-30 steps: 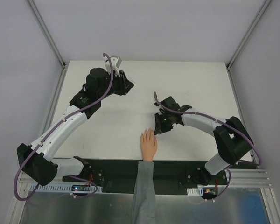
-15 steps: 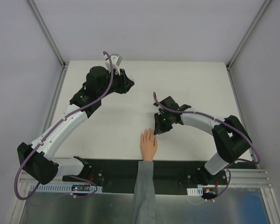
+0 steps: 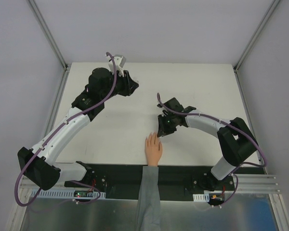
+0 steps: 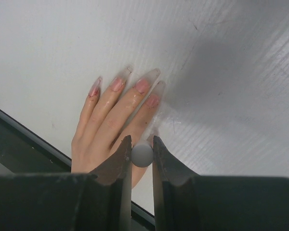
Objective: Paint the nails
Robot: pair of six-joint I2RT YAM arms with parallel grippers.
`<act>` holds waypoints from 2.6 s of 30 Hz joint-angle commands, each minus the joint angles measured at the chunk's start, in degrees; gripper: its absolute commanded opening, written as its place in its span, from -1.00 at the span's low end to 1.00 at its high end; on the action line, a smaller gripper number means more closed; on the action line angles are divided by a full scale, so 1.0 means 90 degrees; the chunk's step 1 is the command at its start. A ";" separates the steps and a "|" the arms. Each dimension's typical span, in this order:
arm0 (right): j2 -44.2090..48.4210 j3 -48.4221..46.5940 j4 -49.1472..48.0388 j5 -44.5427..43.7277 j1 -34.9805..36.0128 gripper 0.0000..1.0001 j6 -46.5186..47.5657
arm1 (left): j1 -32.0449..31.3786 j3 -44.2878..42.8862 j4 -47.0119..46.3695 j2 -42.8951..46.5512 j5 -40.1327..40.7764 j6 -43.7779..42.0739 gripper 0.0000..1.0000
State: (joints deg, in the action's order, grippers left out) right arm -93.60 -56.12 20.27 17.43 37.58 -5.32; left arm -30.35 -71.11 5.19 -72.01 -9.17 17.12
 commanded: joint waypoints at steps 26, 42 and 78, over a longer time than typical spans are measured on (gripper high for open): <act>-0.0039 -0.0073 0.0140 0.0104 -0.0026 -1.00 -0.0151 | -0.0007 -0.0312 -0.0225 -0.0017 -0.0153 -0.0194 -1.00; 0.0185 0.0161 0.0111 -0.0022 0.0033 -1.00 -0.0209 | -0.0007 -0.0243 -0.0225 0.0120 -0.0075 -0.0145 -1.00; -0.0488 -0.0415 0.0335 0.0055 -0.0172 -1.00 -0.0141 | 0.0013 -0.0390 -0.0225 -0.0007 -0.0055 -0.0282 -1.00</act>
State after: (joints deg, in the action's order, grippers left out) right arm -97.27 -57.76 21.78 17.32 36.49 -6.39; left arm -30.33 -71.99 5.19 -72.77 -9.96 15.49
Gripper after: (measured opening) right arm 0.184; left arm 0.236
